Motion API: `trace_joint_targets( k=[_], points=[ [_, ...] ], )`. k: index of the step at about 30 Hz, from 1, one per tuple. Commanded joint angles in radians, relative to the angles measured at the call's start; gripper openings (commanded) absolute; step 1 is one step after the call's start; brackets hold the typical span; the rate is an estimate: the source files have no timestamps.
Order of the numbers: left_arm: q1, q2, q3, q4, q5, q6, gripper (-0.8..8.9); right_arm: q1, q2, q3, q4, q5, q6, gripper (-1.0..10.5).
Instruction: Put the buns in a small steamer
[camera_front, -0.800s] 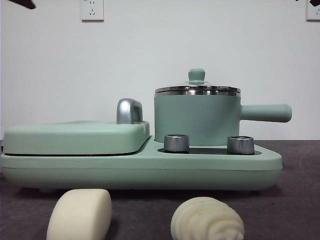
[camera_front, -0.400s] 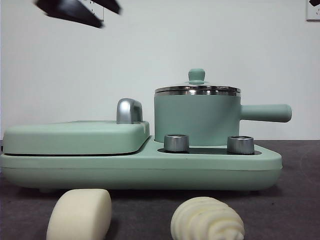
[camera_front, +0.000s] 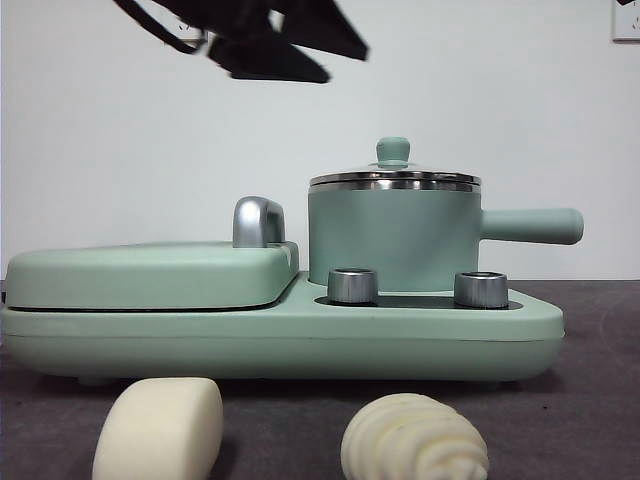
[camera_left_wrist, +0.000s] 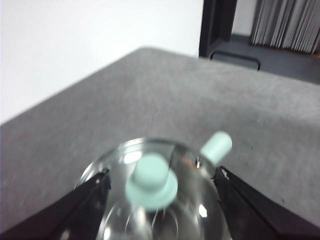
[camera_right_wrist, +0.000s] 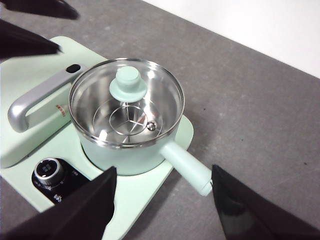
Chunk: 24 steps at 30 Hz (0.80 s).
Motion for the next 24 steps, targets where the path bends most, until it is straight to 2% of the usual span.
trace_joint_targets(
  k=[1, 12, 24],
  points=[
    [-0.031, 0.062, 0.031, 0.072, -0.025, -0.008, 2.74, 0.004, 0.008, 0.018, 0.013, 0.002, 0.017, 3.0],
    [-0.051, 0.272, 0.18, 0.098, -0.046, -0.008, 2.8, 0.004, 0.009, 0.018, 0.021, -0.004, 0.017, 3.0],
    [-0.051, 0.341, 0.204, 0.069, -0.047, -0.008, 2.8, 0.004, 0.009, 0.018, 0.024, -0.005, 0.017, 3.0]
  ],
)
